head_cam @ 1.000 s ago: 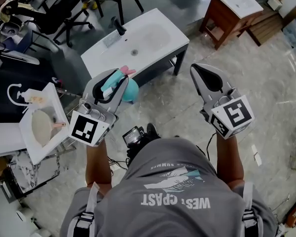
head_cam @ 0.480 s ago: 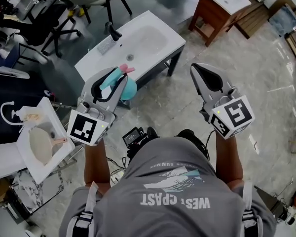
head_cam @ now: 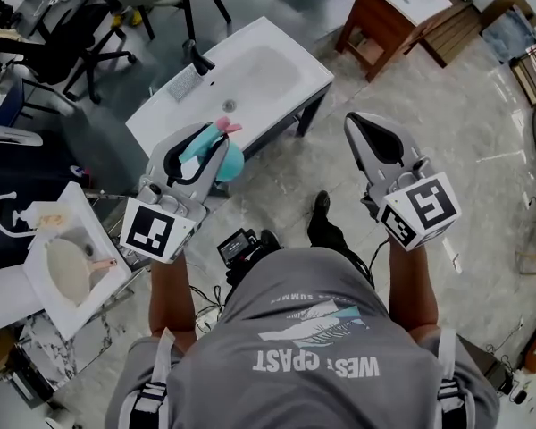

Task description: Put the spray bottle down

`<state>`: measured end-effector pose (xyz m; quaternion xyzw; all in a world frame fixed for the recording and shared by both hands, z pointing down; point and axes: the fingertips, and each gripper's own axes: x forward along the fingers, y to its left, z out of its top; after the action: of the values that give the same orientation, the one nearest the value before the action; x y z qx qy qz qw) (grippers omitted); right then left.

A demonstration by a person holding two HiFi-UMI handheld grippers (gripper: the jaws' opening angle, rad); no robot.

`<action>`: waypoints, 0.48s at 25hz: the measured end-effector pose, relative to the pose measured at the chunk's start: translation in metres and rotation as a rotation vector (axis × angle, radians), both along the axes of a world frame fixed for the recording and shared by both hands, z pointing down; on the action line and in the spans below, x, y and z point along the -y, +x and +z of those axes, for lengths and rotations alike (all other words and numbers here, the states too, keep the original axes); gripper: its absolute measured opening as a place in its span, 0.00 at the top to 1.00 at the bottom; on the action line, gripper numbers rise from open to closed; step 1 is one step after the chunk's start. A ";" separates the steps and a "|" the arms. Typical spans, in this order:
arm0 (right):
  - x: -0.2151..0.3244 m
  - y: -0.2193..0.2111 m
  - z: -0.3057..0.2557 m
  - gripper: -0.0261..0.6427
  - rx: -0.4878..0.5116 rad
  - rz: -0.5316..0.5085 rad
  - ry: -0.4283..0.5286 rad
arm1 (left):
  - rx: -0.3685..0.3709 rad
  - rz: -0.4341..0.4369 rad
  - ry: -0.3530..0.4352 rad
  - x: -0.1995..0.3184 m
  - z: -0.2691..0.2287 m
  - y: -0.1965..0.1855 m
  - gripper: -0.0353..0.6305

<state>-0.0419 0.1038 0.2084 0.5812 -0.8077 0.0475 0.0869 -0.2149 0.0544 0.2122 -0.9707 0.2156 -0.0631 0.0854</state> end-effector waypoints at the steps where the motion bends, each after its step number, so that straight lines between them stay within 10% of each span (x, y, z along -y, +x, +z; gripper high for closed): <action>1: 0.005 0.002 0.001 0.96 0.003 -0.009 0.001 | 0.003 -0.008 0.000 0.004 0.001 0.002 0.80; 12: 0.068 0.065 0.000 0.96 0.037 -0.115 0.032 | 0.044 -0.112 0.007 0.041 -0.001 0.059 0.80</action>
<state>0.0226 0.0361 0.2084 0.5344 -0.8417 0.0403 0.0652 -0.1560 0.0137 0.2112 -0.9551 0.2680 -0.0883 0.0900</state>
